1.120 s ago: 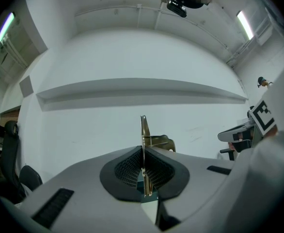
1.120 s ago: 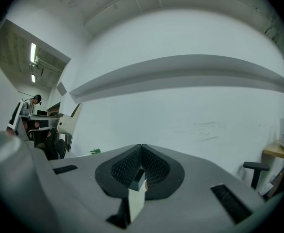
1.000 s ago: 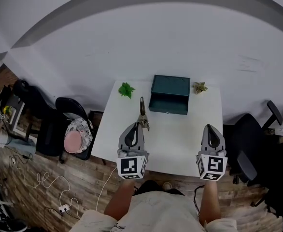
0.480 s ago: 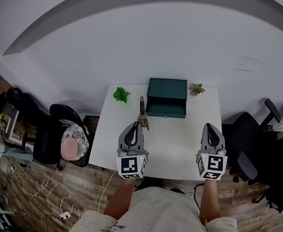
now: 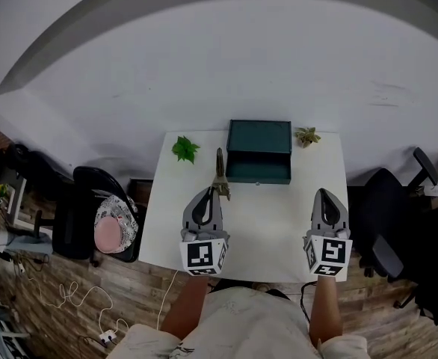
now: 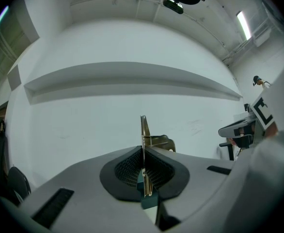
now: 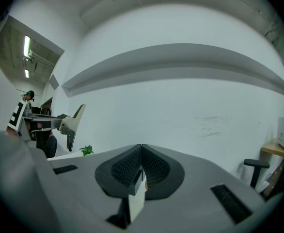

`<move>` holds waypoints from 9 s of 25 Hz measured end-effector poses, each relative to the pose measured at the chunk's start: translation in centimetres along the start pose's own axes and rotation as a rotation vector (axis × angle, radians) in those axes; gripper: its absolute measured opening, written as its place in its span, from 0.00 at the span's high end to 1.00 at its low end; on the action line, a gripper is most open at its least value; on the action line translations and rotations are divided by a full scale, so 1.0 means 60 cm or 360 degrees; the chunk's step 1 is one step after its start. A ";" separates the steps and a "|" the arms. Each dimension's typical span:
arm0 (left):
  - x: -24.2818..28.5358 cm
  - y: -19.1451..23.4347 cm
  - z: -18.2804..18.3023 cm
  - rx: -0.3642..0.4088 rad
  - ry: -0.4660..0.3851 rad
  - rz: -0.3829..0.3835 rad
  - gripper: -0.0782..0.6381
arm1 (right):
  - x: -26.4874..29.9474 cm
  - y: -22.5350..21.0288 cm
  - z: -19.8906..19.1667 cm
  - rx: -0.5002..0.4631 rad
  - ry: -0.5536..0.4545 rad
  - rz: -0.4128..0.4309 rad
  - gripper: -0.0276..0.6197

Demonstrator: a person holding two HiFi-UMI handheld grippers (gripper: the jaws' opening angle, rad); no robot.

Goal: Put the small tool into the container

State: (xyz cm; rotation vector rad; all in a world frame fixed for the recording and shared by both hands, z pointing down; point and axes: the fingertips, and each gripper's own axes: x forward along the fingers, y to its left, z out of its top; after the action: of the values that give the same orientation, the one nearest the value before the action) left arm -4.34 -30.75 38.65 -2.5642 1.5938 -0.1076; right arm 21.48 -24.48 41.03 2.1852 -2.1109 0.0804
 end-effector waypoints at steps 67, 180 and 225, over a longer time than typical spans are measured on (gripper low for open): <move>0.261 -0.050 -0.193 0.0839 0.0299 -0.0696 0.88 | 0.146 0.040 -0.116 0.0007 0.0343 -0.0023 0.93; 0.306 -0.177 -0.382 0.1674 0.0987 -0.1559 0.61 | 0.127 0.048 -0.157 0.0079 0.0421 -0.0054 0.93; 0.180 -0.138 -0.293 0.1788 0.0942 -0.1209 0.60 | 0.047 0.084 -0.116 -0.0007 0.0307 0.0132 0.93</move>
State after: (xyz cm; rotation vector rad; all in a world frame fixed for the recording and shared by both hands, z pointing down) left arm 5.63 -37.92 57.20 -2.0138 0.2461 -1.4303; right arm 16.81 -26.67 48.46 1.9972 -2.0902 0.2808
